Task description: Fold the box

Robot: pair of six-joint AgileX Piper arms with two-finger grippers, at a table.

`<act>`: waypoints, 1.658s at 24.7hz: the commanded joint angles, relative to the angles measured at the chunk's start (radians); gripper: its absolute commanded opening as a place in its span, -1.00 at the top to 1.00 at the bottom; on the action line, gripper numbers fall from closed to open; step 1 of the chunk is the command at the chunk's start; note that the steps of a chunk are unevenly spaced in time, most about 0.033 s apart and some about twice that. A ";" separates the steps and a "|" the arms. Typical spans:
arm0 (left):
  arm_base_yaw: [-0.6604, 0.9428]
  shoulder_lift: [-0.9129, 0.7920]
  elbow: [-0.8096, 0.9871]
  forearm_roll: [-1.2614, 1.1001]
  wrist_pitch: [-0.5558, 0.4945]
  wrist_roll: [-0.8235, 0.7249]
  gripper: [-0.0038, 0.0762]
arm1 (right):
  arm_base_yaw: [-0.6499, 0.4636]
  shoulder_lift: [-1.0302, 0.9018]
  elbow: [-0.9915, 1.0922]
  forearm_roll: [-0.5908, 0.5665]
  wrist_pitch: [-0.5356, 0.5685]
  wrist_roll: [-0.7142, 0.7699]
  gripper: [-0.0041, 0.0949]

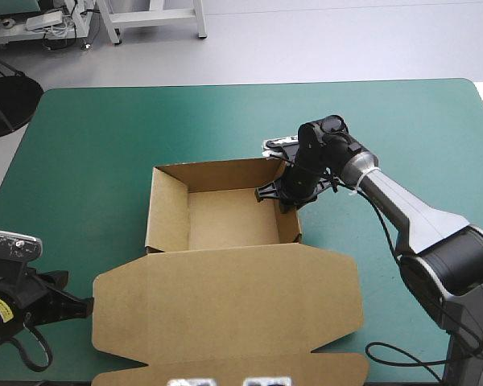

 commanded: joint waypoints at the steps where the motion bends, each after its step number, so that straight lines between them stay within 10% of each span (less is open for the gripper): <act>1: -0.002 -0.009 -0.011 -0.031 -0.059 -0.012 0.92 | -0.005 -0.007 -0.015 0.001 0.022 -0.011 0.64; 13: -0.002 -0.011 -0.011 -0.064 -0.062 -0.012 0.92 | -0.032 -0.020 -0.022 -0.180 0.006 0.120 0.95; 41: -0.002 -0.011 -0.011 -0.064 -0.053 0.006 0.92 | -1.009 -0.155 -0.089 -0.252 0.053 -0.039 0.95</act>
